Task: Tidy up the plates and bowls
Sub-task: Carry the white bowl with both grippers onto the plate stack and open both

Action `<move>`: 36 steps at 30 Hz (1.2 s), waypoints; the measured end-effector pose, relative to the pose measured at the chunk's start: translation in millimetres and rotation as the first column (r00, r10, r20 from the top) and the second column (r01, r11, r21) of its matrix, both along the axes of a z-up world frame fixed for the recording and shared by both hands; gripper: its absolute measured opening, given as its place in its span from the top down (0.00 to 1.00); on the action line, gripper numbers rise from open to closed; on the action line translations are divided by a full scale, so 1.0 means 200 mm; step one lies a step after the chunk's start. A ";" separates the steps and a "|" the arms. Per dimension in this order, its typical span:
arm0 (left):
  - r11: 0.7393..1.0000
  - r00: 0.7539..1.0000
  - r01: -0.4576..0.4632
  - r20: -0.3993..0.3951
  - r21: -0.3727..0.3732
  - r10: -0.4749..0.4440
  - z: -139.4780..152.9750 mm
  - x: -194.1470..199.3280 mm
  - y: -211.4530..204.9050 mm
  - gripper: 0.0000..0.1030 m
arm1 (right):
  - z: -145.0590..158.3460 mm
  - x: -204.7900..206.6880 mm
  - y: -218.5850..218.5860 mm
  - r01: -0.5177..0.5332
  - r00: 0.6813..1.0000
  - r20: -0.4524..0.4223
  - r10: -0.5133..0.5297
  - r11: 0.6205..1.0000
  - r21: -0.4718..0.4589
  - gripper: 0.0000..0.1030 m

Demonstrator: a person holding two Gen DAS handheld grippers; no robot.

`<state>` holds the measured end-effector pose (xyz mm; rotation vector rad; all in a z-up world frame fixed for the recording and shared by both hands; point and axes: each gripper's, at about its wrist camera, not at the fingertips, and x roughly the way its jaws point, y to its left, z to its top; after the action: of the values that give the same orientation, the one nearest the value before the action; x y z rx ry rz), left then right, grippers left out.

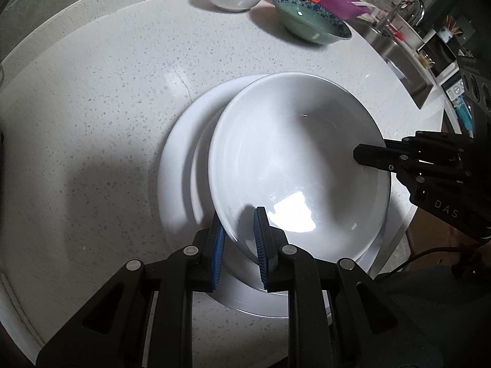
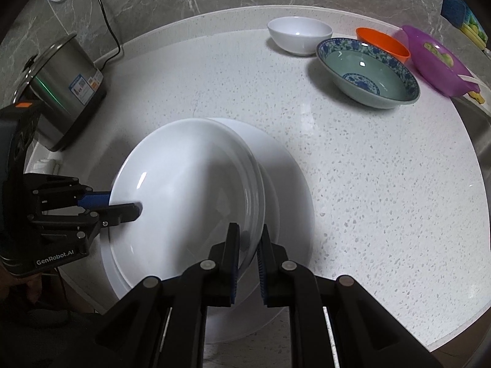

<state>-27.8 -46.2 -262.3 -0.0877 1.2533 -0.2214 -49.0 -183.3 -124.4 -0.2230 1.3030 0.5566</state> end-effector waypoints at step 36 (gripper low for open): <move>0.999 0.998 0.021 0.060 0.030 -0.022 0.05 -0.03 -0.09 0.40 | -0.02 -0.11 0.12 -0.131 0.983 0.100 0.152 0.972 -0.195 0.74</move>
<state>-33.1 -63.4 -253.0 -0.0421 1.1972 -0.2230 -70.5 -160.0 -128.0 -0.5011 1.2344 0.5335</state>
